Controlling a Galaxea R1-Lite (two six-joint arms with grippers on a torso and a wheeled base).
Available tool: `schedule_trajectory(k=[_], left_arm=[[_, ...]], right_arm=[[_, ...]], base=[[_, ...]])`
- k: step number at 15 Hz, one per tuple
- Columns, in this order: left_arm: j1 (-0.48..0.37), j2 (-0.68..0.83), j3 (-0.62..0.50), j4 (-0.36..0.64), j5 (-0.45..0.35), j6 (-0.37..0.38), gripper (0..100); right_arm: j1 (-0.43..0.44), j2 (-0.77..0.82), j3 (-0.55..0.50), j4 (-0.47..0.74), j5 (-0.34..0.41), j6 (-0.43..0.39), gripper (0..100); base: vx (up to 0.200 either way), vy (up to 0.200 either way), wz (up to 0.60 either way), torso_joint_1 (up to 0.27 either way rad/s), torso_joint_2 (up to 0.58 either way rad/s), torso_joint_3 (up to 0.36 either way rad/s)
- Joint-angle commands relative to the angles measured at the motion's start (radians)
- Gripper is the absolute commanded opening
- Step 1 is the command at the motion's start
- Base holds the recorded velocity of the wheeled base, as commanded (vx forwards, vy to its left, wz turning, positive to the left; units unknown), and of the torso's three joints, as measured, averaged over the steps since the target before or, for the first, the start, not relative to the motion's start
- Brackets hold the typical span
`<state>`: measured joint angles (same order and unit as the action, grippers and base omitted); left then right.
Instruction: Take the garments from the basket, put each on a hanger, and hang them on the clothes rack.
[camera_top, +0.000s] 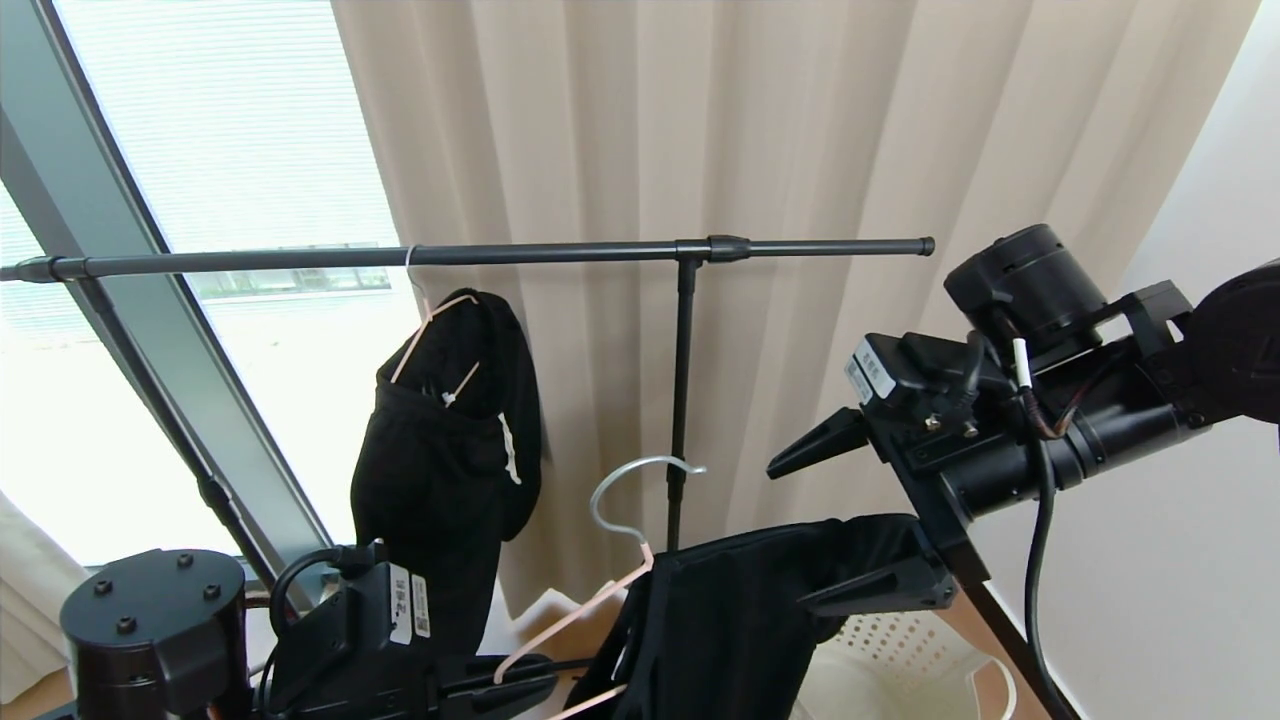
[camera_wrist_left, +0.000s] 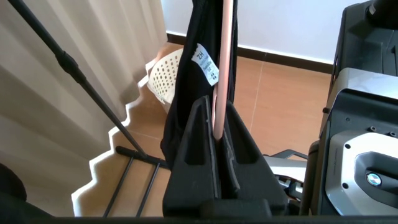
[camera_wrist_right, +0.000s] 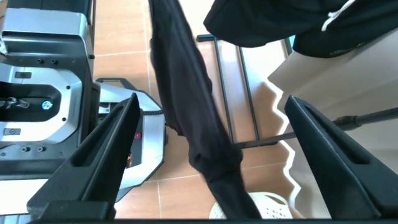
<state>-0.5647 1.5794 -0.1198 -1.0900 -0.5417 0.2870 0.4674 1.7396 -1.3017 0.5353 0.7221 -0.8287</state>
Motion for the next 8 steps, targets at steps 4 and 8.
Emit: schedule_trajectory(k=[4, 8], left_arm=[[0.000, 0.001, 0.000, -0.001, 0.000, -0.002, 0], [0.000, -0.001, 0.000, -0.001, 0.000, -0.002, 0]], right_arm=[[0.031, 0.044, -0.001, -0.011, -0.001, 0.000, 100], [0.042, 0.080, -0.002, -0.046, -0.001, 0.005, 100]], base=[[0.000, 0.000, 0.00, 0.000, 0.00, 0.000], [0.000, 0.000, 0.00, 0.000, 0.00, 0.000]])
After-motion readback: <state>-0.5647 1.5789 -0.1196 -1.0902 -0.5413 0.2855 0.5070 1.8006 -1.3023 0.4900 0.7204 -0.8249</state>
